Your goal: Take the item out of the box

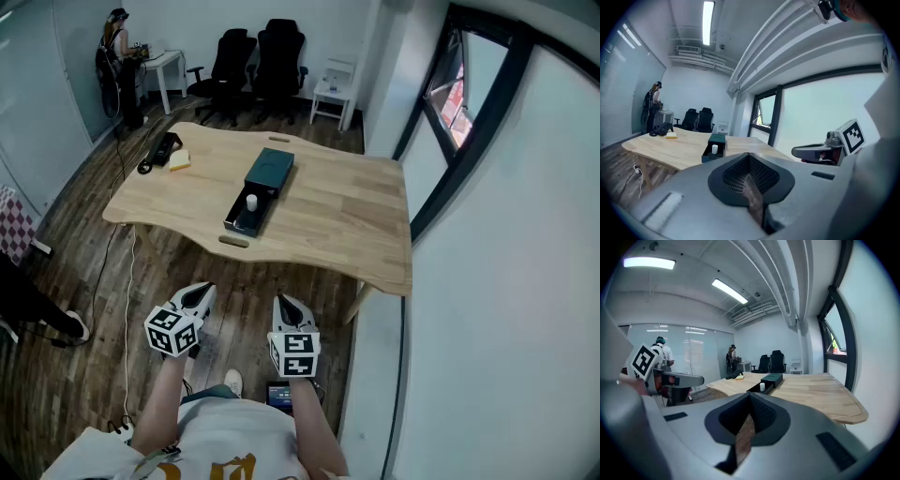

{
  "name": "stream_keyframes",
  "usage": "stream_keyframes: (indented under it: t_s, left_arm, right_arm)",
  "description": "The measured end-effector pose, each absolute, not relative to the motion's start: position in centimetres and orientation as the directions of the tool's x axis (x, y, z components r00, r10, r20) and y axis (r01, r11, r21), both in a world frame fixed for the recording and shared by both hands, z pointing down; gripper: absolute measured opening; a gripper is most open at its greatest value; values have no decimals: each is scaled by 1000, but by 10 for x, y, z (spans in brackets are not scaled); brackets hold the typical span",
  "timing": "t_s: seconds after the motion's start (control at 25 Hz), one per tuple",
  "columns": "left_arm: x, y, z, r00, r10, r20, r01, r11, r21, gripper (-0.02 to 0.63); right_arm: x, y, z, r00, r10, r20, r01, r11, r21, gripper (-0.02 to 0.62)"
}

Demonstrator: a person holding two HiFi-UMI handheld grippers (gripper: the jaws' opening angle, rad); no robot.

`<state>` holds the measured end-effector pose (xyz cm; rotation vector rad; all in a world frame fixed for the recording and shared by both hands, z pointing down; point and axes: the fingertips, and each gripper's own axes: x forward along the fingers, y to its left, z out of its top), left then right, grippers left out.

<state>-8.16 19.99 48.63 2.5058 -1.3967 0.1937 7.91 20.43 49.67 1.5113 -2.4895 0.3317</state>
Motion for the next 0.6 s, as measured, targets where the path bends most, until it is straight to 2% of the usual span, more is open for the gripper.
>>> stream_keyframes:
  t_s: [0.6]
  left_arm:
    - [-82,187,489,469,-847,249,-882,-434,184,2]
  right_arm:
    - [96,192,490,-461,-850,254,-887,443,-128,5]
